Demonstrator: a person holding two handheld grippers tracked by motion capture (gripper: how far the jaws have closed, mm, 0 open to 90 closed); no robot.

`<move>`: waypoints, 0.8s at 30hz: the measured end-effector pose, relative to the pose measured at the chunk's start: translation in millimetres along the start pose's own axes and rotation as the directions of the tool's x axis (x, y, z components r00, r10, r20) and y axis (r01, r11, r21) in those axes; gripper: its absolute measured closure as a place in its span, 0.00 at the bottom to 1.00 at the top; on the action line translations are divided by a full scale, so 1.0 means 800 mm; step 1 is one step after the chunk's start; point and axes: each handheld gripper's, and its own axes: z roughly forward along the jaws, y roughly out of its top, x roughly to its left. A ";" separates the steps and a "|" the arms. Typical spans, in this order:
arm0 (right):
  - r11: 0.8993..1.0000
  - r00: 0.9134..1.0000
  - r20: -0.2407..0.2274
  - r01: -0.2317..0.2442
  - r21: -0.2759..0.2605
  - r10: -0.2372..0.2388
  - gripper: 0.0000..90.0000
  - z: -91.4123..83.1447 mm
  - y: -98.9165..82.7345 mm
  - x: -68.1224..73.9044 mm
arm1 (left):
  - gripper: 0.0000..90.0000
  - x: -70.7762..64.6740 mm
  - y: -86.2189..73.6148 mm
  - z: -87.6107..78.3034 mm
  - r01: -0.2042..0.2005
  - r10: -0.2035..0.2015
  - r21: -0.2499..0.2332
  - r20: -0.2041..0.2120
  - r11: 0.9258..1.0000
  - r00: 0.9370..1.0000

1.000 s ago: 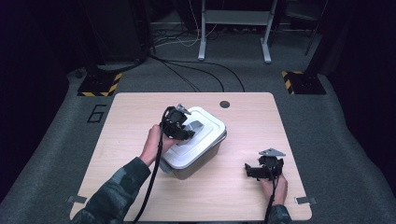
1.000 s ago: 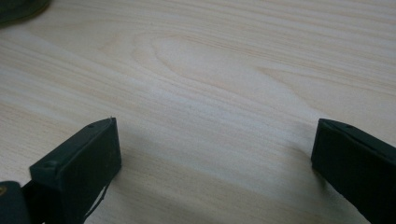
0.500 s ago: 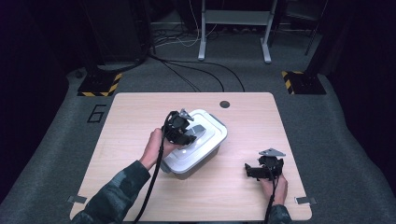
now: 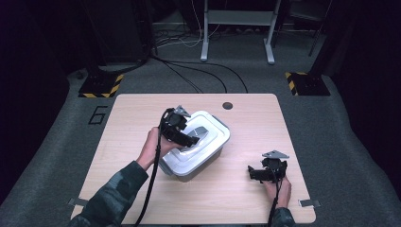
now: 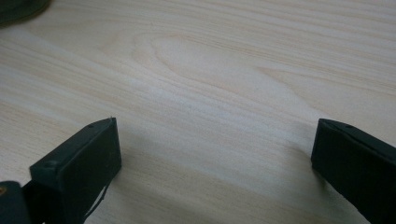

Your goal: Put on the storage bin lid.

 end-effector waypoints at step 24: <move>1.000 1.000 0.001 -0.002 -0.001 0.002 0.01 0.000 0.000 0.000 | 0.02 0.082 -0.042 -0.073 0.124 -0.131 -0.071 -0.110 0.990 0.985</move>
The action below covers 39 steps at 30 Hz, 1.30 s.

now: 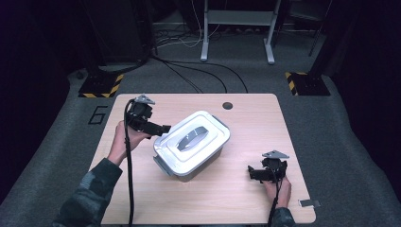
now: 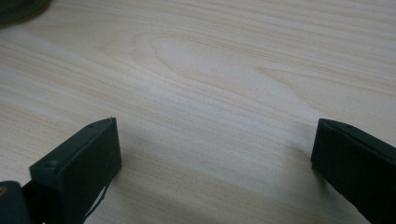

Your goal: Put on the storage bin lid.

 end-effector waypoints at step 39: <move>1.000 1.000 0.000 0.000 0.000 0.000 0.01 0.000 0.000 0.000 | 0.00 0.089 -0.115 0.031 0.255 -0.253 -0.001 -0.112 0.967 0.961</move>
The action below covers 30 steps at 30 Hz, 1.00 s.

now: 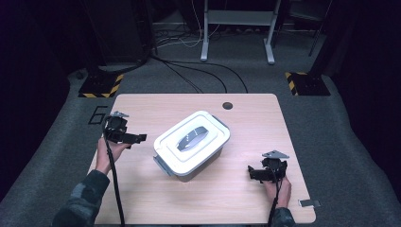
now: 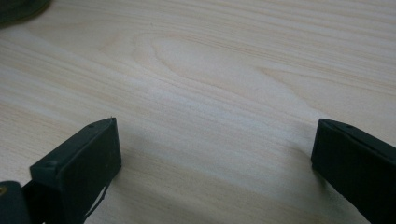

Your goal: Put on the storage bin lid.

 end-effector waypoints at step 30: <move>1.000 1.000 0.002 -0.001 -0.001 0.001 0.01 0.000 0.000 0.000 | 0.01 0.024 -0.123 0.070 -0.008 0.001 -0.072 -0.099 0.997 0.995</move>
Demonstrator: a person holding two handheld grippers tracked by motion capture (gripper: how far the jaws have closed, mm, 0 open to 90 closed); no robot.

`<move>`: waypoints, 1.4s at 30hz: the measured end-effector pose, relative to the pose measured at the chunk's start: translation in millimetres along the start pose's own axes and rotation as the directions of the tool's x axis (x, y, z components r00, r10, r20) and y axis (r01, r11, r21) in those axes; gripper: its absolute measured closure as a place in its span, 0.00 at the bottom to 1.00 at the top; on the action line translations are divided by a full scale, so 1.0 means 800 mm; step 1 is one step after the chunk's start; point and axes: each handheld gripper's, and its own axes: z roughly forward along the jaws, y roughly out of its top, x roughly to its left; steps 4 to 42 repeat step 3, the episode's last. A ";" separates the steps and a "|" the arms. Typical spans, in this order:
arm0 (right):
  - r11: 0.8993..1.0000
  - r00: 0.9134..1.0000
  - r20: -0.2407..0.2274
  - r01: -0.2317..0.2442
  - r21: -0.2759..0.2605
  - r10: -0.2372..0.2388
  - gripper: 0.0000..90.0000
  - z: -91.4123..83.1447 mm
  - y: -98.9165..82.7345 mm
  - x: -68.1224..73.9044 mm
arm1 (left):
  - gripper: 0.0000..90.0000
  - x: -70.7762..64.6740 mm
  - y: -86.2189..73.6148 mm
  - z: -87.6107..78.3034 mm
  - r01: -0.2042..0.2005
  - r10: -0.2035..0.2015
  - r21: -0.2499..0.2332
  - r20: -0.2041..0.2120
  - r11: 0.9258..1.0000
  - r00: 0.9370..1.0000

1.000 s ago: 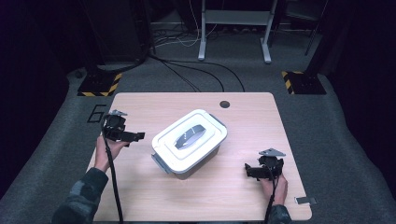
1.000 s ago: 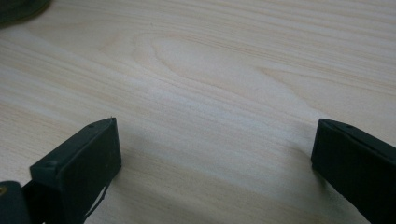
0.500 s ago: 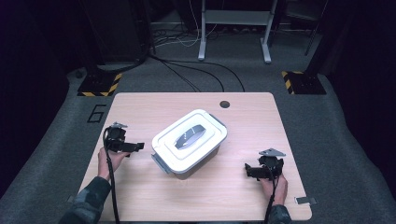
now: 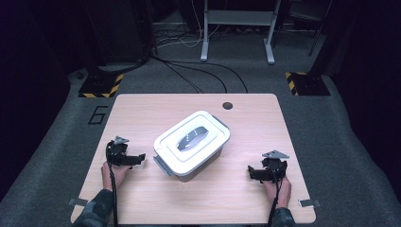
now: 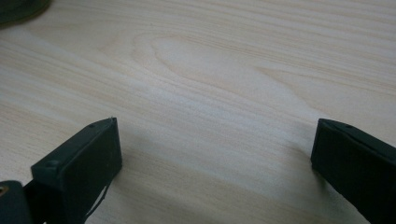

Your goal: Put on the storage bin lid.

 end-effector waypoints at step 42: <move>1.000 1.000 0.000 0.001 0.000 -0.001 0.01 0.000 0.000 0.000 | 0.00 -0.005 -0.001 0.001 -0.050 0.051 0.016 -0.030 0.999 0.998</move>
